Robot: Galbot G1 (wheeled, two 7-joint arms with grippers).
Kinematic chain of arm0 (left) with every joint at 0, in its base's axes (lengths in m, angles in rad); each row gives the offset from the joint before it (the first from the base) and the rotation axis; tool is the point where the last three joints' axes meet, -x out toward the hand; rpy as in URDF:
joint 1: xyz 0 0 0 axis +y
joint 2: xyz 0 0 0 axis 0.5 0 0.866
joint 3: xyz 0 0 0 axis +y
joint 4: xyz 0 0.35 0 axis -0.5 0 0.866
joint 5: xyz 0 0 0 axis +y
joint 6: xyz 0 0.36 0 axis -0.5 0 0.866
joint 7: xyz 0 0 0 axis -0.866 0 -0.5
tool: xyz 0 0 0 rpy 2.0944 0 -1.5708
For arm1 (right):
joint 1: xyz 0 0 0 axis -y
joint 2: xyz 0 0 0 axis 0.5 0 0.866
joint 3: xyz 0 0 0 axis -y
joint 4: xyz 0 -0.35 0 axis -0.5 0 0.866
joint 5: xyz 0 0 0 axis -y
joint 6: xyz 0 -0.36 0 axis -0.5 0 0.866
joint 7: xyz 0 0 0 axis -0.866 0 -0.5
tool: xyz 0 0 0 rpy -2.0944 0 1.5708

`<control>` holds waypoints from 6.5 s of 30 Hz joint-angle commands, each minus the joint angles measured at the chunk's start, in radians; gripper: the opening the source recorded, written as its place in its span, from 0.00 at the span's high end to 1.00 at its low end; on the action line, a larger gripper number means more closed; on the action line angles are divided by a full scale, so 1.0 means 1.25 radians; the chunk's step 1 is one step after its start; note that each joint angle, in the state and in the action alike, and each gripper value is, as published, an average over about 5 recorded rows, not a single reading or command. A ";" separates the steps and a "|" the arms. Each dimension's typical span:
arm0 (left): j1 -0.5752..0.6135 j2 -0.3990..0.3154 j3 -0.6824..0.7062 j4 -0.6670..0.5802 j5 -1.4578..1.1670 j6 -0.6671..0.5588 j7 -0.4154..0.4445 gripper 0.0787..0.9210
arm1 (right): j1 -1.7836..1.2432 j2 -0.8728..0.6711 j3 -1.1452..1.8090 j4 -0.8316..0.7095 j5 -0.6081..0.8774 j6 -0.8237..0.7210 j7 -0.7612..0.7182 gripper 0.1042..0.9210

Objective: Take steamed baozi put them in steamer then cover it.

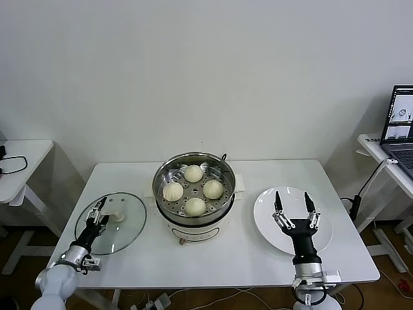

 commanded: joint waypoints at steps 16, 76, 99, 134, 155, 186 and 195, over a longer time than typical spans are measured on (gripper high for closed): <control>-0.043 -0.010 0.043 0.062 -0.015 0.033 -0.017 0.44 | 0.001 0.003 -0.001 -0.029 -0.012 0.013 -0.004 0.12; -0.186 0.049 0.596 -0.606 -0.124 0.751 0.455 0.87 | 0.016 0.017 0.007 -0.076 -0.041 0.039 -0.011 0.12; -0.258 -0.099 0.686 -0.432 -0.056 0.746 0.429 0.87 | 0.013 0.025 0.019 -0.090 -0.057 0.042 -0.012 0.12; -0.215 -0.105 0.644 -0.379 -0.035 0.709 0.376 0.87 | 0.022 0.027 0.006 -0.096 -0.068 0.044 -0.020 0.12; -0.213 -0.113 0.639 -0.366 -0.033 0.696 0.376 0.87 | 0.023 0.023 0.005 -0.099 -0.069 0.044 -0.024 0.12; 0.173 -0.065 0.360 -0.825 -0.699 0.362 0.052 0.12 | 0.023 0.016 0.003 -0.087 -0.074 0.023 -0.021 0.12; 0.225 -0.148 0.147 -0.685 -1.007 0.247 0.137 0.12 | 0.010 0.021 0.000 -0.042 -0.083 -0.032 0.001 0.12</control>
